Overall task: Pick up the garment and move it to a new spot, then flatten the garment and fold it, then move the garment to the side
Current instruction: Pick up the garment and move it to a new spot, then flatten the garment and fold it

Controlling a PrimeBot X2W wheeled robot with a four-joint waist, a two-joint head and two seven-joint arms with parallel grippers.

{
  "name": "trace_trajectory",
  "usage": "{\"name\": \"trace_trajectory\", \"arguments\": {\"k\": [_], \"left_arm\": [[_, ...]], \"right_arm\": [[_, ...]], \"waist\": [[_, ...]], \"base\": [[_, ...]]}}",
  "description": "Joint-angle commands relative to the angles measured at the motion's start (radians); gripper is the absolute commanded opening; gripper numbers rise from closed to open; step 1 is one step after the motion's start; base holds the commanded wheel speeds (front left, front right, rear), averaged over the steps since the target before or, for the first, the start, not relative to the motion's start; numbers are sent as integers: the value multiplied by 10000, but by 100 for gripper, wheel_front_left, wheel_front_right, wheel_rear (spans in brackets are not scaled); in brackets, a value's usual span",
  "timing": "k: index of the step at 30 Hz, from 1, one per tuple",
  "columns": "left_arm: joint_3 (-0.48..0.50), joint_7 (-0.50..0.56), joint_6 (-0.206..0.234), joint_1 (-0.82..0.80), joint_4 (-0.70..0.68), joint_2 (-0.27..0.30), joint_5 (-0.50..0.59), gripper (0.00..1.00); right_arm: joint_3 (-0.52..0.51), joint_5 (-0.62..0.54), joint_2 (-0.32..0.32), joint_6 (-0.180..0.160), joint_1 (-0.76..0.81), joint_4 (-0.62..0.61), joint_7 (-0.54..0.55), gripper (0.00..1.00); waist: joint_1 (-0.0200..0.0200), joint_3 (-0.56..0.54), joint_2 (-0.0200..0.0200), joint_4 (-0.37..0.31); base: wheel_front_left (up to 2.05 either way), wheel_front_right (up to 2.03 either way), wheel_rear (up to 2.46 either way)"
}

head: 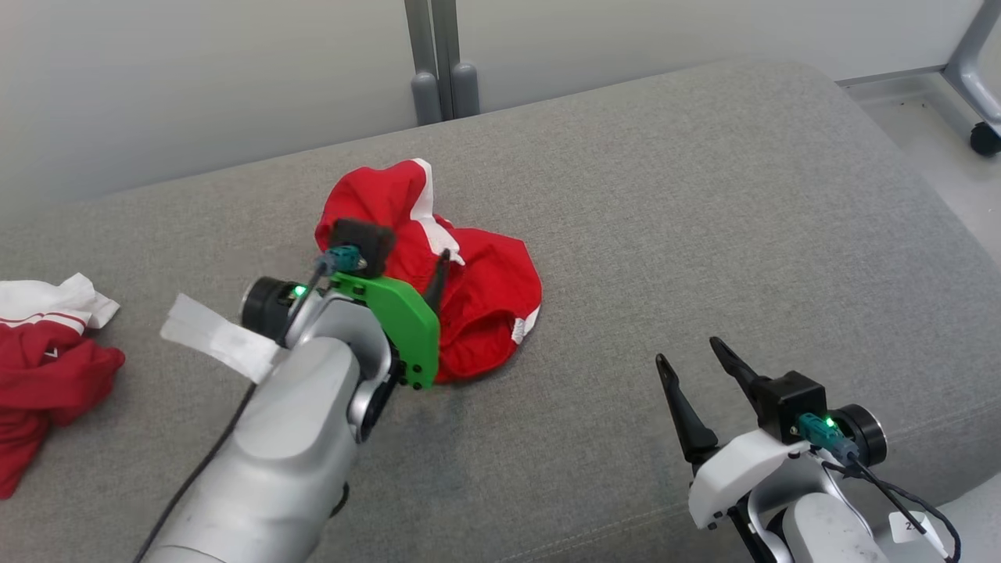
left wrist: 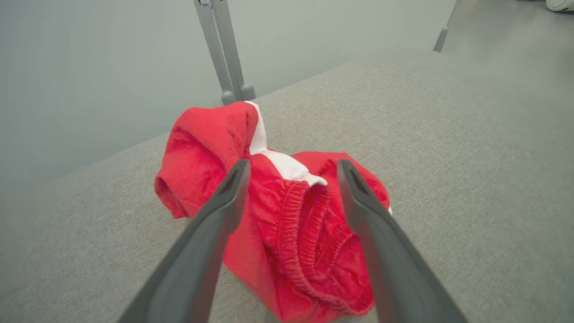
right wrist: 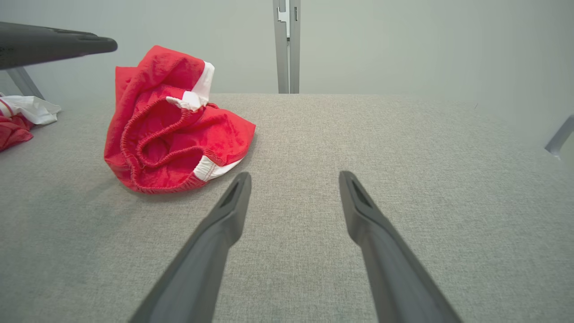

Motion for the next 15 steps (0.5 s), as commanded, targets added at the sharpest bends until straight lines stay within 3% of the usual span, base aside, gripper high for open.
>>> {"name": "trace_trajectory", "arguments": {"k": [1,15], "left_arm": [[-42,72,-18,181,-75,-28,37,100],[-909,948,346,549,-265,-399,-136,100]], "right_arm": [[-51,-5,-15,-3,78,-68,19,100],[-240,169,-10,-3,-207,-388,-92,100]], "waist": [[1,84,-1,-77],[1,1300,-1,-1012]], "base": [[0,0,0],[0,0,0]]}}
